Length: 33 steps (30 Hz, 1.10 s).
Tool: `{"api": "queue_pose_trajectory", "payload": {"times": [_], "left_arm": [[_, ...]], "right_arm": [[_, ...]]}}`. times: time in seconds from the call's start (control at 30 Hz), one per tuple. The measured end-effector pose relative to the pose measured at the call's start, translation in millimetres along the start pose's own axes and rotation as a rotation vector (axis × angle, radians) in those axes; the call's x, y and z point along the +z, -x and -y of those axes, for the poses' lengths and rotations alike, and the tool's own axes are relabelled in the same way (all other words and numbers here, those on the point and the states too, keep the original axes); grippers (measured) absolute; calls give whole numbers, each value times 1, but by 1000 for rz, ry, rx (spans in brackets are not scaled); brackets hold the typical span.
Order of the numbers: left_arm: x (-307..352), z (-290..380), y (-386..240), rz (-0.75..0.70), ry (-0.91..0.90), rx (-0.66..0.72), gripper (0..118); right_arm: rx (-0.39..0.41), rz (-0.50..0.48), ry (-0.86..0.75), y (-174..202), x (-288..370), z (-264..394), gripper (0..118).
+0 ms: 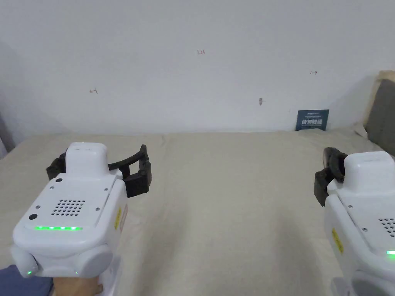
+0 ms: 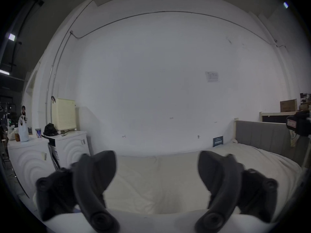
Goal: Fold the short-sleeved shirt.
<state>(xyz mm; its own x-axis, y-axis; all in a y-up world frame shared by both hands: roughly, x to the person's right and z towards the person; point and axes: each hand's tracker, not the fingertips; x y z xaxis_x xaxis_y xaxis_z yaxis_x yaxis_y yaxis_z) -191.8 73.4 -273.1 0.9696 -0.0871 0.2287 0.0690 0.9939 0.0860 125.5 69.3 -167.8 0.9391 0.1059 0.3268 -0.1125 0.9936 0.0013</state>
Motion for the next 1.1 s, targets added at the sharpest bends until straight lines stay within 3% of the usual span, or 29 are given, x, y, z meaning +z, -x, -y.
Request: {"api": "queue_pose_trajectory", "payload": {"times": [0.07,0.13,0.27,1.1], "left_arm": [[4,3,-11,19,-7,-3,59],[4,7,-15,74,8,32,1],[5,10,-16,117,54,135,0],[5,20,-19,100,77,101,0]], "right_arm": [[-6,6,-5,-1,2,0,0],[-5,8,-7,-2,3,0,0],[-3,7,-9,-2,4,1,0],[-10,0,-13,-1,7,-2,0]]}}
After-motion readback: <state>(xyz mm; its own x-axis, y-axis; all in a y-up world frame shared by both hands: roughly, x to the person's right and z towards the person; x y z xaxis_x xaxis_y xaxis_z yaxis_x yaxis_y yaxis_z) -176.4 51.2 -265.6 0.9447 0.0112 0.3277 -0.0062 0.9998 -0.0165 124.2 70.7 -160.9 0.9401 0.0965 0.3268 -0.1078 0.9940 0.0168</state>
